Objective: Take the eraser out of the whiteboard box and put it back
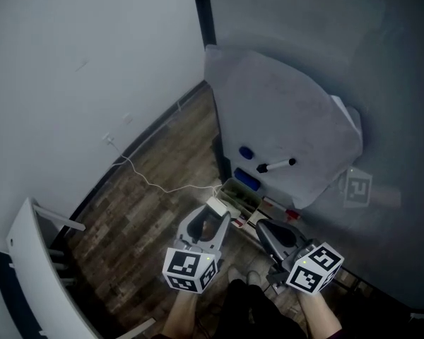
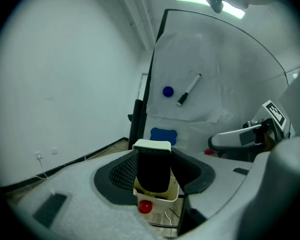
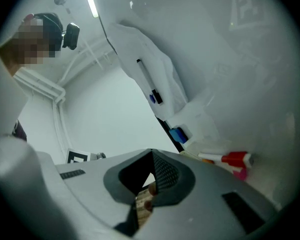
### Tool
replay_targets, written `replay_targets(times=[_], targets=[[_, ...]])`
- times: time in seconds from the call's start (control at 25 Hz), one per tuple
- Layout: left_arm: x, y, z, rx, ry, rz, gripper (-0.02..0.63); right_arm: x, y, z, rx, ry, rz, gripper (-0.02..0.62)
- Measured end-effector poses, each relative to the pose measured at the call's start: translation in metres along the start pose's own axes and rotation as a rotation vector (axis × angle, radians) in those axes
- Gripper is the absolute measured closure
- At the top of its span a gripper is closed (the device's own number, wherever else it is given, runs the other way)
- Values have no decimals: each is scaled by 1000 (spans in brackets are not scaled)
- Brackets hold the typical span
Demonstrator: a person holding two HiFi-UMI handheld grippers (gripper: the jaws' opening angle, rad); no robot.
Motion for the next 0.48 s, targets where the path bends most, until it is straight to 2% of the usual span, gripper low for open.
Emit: replay_targets(times=[0.2,0.4,0.48], targets=[[-12,-3,13,5,25,7,411,6,-10,3,-12,2,17,592],[-17,-8,19,-53,37,9,410,7,-14,6,-22,9,19,592],[-19,-8,21,-45,43,17,410,7,-16,7,-25,12,19,592]])
Point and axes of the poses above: the fingertips, and each gripper's own axes: x backward along the fingers, y to its left, z out of its underside, the point moved 2 cm from there along x, backward along the fingers, and after that the axes turned 10 degrees about -z, right-handed, at the moved point
